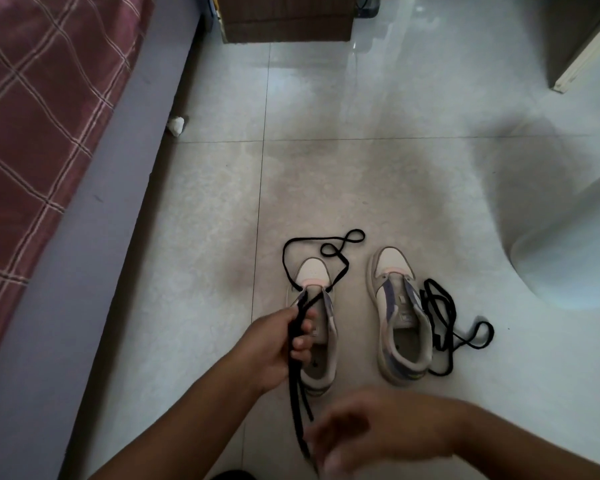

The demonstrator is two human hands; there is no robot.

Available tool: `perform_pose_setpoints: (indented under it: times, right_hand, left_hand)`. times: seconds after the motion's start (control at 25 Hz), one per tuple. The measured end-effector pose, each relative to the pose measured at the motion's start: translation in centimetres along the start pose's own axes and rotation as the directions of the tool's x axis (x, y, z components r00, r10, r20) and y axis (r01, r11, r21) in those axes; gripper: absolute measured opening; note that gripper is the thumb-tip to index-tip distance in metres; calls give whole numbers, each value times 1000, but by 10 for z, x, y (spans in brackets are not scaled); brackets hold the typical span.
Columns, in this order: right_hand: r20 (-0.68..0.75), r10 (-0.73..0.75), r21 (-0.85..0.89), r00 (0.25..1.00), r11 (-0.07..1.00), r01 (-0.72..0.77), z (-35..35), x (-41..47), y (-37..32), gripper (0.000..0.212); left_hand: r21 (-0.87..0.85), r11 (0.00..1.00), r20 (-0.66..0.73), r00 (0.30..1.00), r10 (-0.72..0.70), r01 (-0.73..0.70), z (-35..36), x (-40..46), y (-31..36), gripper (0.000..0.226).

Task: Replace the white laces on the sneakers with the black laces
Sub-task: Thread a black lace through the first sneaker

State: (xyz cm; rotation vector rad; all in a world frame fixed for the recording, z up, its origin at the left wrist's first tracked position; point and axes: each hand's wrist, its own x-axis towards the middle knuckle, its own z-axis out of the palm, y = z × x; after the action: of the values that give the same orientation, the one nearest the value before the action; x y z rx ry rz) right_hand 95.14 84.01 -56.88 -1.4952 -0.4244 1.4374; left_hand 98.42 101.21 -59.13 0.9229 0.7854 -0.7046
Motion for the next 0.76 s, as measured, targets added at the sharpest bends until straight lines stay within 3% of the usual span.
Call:
perform_pose_setpoints:
  times: [0.04, 0.08, 0.12, 0.16, 0.24, 0.32, 0.36, 0.44, 0.48, 0.52, 0.6, 0.68, 0.76]
  right_hand:
    - [-183, 38, 127, 982, 992, -15, -14, 4, 5, 18]
    - [-405, 115, 265, 907, 964, -4, -27, 16, 9, 17]
    - [-541, 223, 417, 811, 909, 28, -40, 27, 15, 22]
    - [-554, 313, 579, 772, 811, 86, -49, 42, 14, 28]
    - [-433, 383, 824, 816, 536, 185, -63, 72, 7, 37]
    - [-361, 435, 915, 825, 336, 223, -76, 91, 1, 48]
    - [-351, 457, 926, 817, 302, 228, -80, 98, 0, 50]
    - [-352, 494, 918, 795, 349, 190, -82, 108, -3, 44]
    - [-359, 510, 904, 782, 399, 155, -82, 111, -3, 41]
    - [-364, 515, 886, 776, 449, 118, -83, 112, -2, 40]
    - [-350, 514, 843, 783, 537, 25, -82, 111, -2, 38]
    - [-355, 508, 813, 785, 582, -9, -80, 111, -1, 37]
    - [-387, 521, 781, 760, 623, -29, -75, 110, -5, 37]
  left_hand:
    - [96, 991, -5, 996, 89, -88, 3, -5, 2, 29]
    - [214, 968, -21, 990, 137, -129, 7, -12, 3, 31]
    - [337, 928, -3, 986, 169, -158, 10, -19, 0, 33]
    - [435, 882, 39, 982, 182, -181, 13, -24, -7, 33]
    - [617, 759, 122, 979, 166, -206, 20, -33, -20, 31]
    - [725, 660, 168, 980, 110, -198, 20, -36, -28, 28]
    - [764, 621, 178, 982, 59, -176, 18, -36, -30, 27]
    - [843, 519, 202, 977, -62, -142, 10, -35, -28, 28]
    - [895, 414, 220, 972, -84, -167, 4, -30, -26, 29]
    - [940, 268, 232, 971, -47, -212, -2, -23, -26, 30]
    - [981, 6, 186, 947, 261, -194, -13, -1, -23, 26]
    - [991, -37, 130, 833, 538, -130, -19, 24, -25, 36]
    - [984, -32, 163, 813, 559, -175, -14, 49, -41, 65]
